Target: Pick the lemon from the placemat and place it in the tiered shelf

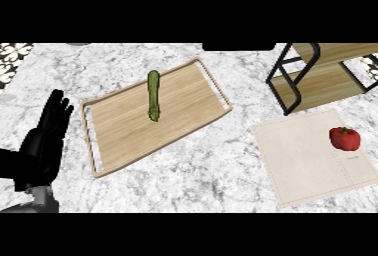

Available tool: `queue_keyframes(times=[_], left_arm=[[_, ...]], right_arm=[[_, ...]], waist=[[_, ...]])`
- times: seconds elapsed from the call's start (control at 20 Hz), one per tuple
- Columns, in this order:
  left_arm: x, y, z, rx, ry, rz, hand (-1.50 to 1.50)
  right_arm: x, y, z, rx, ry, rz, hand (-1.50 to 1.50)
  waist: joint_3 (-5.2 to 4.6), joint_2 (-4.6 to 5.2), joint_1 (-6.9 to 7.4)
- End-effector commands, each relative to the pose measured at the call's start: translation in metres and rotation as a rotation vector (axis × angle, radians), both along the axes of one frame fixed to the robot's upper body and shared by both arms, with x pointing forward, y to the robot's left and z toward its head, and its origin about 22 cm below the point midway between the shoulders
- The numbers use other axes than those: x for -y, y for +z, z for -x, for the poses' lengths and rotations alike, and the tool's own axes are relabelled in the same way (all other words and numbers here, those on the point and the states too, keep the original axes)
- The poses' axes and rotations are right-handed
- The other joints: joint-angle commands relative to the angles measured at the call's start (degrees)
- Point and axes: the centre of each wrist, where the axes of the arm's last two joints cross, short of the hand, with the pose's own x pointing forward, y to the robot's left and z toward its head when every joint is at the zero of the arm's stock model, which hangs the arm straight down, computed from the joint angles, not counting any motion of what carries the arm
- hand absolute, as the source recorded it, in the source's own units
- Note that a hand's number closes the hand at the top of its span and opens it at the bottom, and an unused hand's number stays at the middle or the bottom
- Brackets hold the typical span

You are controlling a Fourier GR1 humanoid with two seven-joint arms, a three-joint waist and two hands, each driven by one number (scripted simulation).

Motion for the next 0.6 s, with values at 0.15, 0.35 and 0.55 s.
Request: queue_keyframes(times=[0.15, 0.35, 0.55], left_arm=[[0.003, 0.001, -0.012, 0.006, -0.026, 0.005, 0.0], [0.008, 0.012, -0.012, 0.01, -0.032, -0.002, 0.0], [0.005, 0.017, -0.019, -0.006, -0.027, 0.009, 0.0]], right_arm=[[0.015, 0.034, -0.021, 0.056, -0.092, -0.034, 1.5], [0.021, 0.03, -0.049, 0.061, -0.116, -0.062, 1.5], [0.026, 0.015, -0.084, 0.078, -0.148, -0.078, 1.5]], waist=[[0.1, 0.27, 0.7], [0.11, 0.29, 0.85], [0.12, 0.42, 1.13]])
